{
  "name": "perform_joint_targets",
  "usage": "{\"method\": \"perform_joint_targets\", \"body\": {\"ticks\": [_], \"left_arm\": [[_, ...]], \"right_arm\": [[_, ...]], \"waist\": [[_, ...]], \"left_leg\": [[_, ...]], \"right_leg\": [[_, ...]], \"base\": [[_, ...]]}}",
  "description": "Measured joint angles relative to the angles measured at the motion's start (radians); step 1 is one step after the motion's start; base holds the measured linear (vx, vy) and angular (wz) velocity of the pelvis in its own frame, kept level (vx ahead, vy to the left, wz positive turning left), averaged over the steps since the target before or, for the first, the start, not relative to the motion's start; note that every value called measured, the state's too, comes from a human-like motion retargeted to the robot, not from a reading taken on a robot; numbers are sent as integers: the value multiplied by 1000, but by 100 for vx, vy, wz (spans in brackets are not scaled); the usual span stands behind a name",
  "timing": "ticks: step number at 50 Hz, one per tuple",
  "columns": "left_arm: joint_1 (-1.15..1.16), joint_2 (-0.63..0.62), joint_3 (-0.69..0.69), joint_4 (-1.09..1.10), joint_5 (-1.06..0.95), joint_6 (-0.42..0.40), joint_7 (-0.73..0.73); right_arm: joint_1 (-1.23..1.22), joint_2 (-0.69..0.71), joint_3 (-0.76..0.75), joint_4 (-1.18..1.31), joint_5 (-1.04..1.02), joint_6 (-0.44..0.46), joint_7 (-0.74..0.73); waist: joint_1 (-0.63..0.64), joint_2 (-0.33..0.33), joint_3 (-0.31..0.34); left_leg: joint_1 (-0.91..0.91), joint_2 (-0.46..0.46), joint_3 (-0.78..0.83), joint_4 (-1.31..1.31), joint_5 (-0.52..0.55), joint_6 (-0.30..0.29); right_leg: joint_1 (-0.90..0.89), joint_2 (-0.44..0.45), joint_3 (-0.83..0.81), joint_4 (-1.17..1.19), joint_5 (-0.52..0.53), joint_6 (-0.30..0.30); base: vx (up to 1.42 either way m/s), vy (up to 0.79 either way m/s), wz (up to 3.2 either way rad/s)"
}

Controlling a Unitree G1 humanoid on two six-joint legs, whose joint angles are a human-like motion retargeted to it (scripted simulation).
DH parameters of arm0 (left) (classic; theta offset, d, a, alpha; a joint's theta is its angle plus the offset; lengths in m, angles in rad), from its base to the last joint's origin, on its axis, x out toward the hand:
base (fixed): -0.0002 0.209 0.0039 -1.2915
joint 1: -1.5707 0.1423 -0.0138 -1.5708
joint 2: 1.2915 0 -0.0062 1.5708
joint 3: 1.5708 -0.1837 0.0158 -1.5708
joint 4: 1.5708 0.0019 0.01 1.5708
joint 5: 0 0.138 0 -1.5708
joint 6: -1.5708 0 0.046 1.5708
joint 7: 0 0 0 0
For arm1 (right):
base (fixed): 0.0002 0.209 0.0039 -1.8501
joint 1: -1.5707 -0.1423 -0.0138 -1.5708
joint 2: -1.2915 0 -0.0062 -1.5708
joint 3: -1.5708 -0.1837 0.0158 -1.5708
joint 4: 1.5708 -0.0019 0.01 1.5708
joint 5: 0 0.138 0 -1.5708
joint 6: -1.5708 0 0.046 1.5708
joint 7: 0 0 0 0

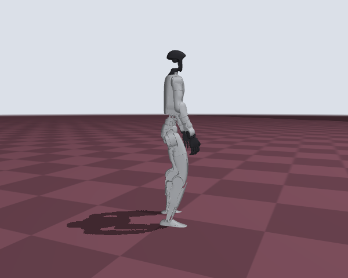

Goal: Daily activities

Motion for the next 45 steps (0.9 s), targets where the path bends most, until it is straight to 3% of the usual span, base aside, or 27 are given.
{"method": "perform_joint_targets", "body": {"ticks": [45], "left_arm": [[20, -19, 37, -24, -9, 7, -10]], "right_arm": [[50, -13, -63, -29, 20, 3, -21]], "waist": [[-12, 30, 22]], "left_leg": [[29, 2, -14, 14, -33, -19]], "right_leg": [[48, -2, -16, 19, -10, -16]], "base": [[0, 0, 0]]}}
